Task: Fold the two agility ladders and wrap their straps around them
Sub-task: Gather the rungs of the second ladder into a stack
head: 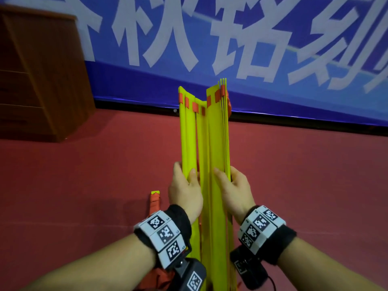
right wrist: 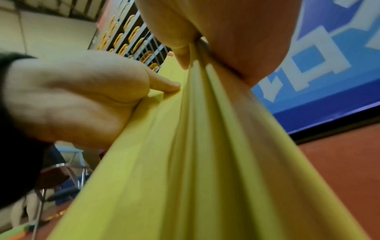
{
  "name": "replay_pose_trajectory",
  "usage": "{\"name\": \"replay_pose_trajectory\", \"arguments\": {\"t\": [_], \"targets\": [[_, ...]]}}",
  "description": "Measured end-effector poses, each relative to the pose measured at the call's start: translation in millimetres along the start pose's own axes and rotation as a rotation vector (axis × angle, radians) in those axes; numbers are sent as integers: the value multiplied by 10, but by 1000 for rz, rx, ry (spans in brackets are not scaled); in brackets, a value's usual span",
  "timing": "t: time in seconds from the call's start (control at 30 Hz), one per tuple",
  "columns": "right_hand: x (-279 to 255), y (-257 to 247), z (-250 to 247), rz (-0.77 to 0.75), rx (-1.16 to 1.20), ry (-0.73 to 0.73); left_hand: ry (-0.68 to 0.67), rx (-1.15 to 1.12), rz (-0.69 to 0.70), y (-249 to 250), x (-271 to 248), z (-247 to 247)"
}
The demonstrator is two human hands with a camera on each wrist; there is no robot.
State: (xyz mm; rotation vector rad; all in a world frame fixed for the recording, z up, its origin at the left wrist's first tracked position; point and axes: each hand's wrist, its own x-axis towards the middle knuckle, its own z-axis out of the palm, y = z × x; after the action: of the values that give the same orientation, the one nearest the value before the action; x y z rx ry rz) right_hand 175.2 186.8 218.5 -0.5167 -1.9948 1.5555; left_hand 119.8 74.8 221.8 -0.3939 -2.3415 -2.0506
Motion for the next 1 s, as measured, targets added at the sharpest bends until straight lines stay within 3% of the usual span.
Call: {"name": "replay_pose_trajectory", "arguments": {"t": [0.13, 0.5, 0.7, 1.0], "targets": [[62, 5, -100, 19, -4, 1, 28, -16, -2, -68, 138, -108], [197, 148, -156, 103, -12, 75, -51, -170, 119, -9, 117, -109], [199, 113, -186, 154, 20, 58, -95, -199, 106, -35, 76, -56], [139, 97, -165, 32, 38, 62, -92, -227, 102, -15, 77, 3]]}}
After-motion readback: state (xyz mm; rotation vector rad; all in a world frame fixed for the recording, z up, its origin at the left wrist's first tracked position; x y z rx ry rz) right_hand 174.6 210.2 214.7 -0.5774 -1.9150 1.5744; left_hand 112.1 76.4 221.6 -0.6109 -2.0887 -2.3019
